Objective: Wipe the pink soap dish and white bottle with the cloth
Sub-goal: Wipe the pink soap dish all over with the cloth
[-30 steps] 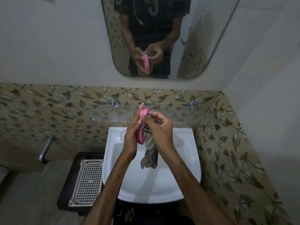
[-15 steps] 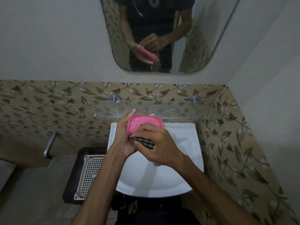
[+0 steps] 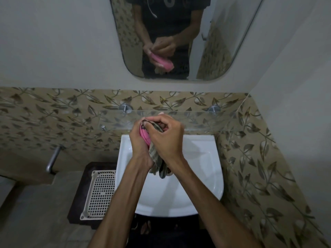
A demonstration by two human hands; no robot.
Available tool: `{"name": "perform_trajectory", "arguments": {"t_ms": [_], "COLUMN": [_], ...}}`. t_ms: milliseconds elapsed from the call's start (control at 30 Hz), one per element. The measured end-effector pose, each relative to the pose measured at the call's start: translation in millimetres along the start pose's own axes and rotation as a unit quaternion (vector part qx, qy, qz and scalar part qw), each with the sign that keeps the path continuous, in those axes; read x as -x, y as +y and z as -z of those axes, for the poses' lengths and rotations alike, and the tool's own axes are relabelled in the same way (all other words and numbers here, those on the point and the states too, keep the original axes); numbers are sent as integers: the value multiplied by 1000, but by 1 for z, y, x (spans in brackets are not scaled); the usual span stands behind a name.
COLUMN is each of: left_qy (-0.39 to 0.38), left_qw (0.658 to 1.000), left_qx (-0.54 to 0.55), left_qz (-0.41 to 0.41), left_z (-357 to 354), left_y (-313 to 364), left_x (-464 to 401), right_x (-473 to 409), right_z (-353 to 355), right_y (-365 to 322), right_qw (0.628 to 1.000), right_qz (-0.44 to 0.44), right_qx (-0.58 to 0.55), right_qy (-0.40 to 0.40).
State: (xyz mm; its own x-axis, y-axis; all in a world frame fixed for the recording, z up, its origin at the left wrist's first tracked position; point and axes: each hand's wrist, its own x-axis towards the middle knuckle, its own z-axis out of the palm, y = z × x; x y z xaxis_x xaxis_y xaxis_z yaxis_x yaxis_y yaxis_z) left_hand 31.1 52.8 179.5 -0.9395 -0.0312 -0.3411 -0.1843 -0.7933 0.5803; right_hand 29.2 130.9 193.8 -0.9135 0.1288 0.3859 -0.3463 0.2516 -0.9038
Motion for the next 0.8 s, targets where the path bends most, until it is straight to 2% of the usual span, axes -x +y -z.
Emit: {"name": "perform_trajectory", "arguments": {"t_ms": [133, 300, 433, 567, 700, 800], "left_qy": [-7, 3, 6, -21, -20, -12], "left_qw": [1000, 1000, 999, 999, 999, 997], "left_qx": [15, -20, -35, -18, -4, 7], "left_qz": [4, -9, -24, -18, -45, -70], "left_z": [-4, 1, -7, -9, -13, -12], "left_y": [4, 9, 7, 7, 2, -1], "left_x": [0, -3, -2, 0, 0, 0], "right_x": [-7, 19, 3, 18, -1, -14], "right_z": [7, 11, 21, 12, 6, 6], "right_y": [7, -1, 5, -7, -6, -2], "right_qw": [998, 995, 999, 996, 993, 995], "right_qz": [-57, 37, -20, 54, 92, 48], "right_qx": [14, 56, 42, 47, 65, 87], "right_qy": [20, -80, -19, -56, -33, -16]}}
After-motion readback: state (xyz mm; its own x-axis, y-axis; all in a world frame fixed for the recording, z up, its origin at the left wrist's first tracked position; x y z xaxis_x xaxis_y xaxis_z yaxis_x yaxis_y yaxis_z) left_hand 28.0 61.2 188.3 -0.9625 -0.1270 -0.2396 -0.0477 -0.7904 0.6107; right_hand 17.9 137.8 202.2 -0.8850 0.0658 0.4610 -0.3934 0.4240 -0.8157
